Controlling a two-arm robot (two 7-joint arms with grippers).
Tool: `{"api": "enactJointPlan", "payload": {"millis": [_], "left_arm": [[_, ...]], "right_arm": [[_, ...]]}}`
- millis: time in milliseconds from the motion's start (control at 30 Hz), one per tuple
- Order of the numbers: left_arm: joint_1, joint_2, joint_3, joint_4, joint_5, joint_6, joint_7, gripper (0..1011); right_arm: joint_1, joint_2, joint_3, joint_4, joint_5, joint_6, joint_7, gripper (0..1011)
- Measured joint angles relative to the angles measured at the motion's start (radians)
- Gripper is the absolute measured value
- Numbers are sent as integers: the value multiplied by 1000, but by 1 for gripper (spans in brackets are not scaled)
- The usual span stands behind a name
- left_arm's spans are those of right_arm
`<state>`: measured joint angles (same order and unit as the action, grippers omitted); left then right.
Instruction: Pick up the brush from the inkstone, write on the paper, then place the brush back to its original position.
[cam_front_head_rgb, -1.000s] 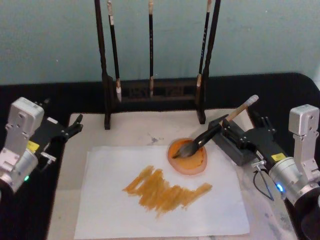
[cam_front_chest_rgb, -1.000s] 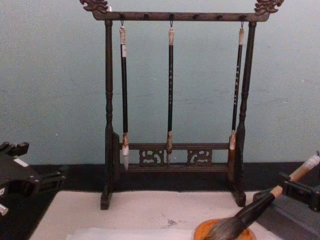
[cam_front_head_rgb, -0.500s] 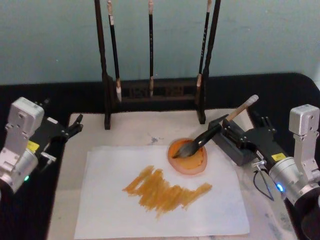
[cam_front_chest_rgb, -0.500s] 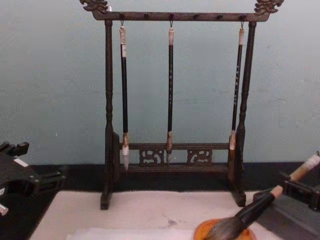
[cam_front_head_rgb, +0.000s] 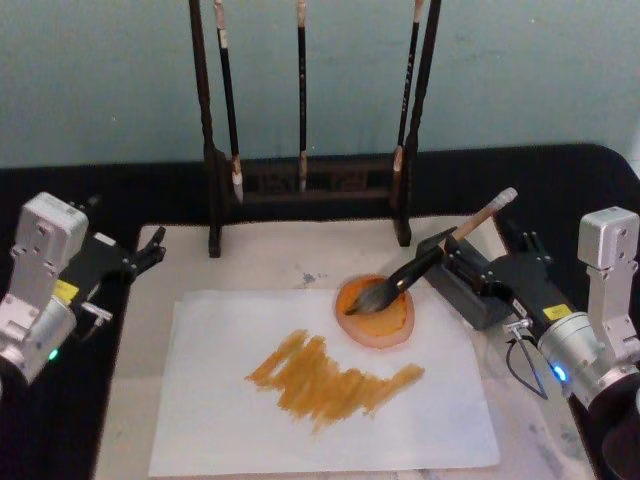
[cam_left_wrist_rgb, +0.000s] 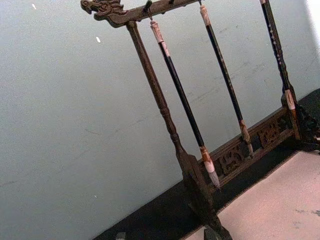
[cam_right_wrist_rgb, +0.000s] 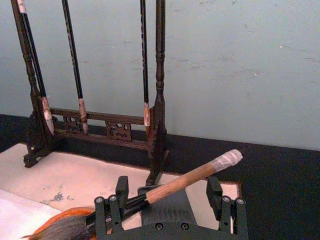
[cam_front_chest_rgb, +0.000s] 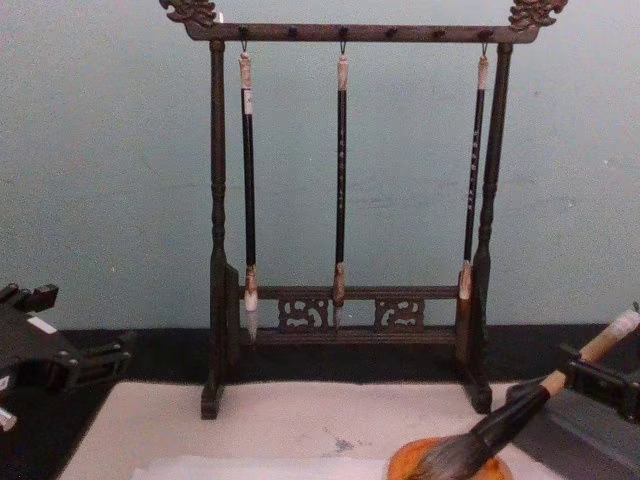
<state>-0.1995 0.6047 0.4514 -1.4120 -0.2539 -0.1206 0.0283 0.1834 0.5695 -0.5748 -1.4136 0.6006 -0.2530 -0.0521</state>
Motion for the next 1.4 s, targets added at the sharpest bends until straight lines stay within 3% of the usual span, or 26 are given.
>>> {"api": "enactJointPlan", "payload": {"millis": [1400], "left_arm": [[0, 0, 0, 0, 0, 0, 0, 1009]], "right_arm": [[0, 0, 0, 0, 0, 0, 0, 1000]]}}
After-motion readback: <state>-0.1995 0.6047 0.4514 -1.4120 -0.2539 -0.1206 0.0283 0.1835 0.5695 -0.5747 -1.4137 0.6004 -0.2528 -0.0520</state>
